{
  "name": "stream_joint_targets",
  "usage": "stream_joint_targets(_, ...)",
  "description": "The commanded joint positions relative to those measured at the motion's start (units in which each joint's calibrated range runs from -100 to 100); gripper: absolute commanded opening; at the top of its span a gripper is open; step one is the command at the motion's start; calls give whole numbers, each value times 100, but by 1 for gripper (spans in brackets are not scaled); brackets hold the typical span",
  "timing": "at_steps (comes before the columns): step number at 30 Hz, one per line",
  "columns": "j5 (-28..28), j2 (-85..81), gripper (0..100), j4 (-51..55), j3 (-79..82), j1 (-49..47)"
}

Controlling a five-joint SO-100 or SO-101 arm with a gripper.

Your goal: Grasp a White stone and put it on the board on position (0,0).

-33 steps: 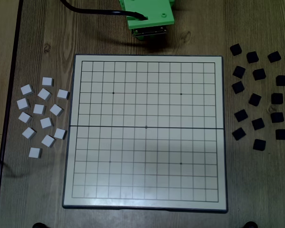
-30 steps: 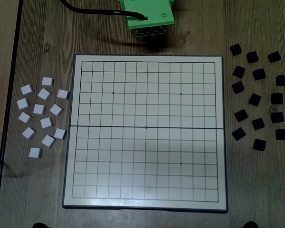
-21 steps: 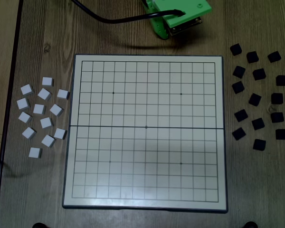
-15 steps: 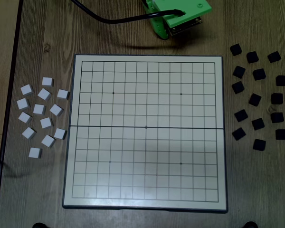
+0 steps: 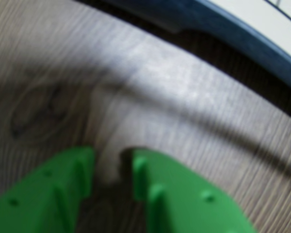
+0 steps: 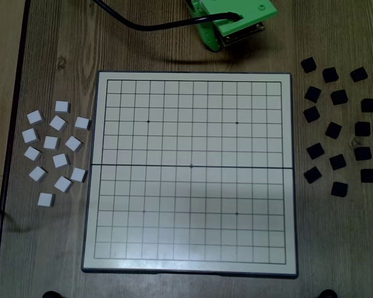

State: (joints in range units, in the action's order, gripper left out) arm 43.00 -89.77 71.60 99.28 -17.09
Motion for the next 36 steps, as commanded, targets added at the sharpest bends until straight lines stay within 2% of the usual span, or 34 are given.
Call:
stream_joint_targets(1, 29, 54, 8, 385, 62, -34)
stream_joint_targets(12, 68, 54, 7, 385, 62, -7)
stream_joint_targets(19, -49, 563, 6, 186, -15, 1031)
stream_joint_targets(22, 269, 995, 6, -161, -102, 1632)
stream_joint_targets(31, -469, 2597, 6, -789, -1194, 3088)
stream_joint_targets(36, -620, 3589, 6, -806, -2180, 3771)
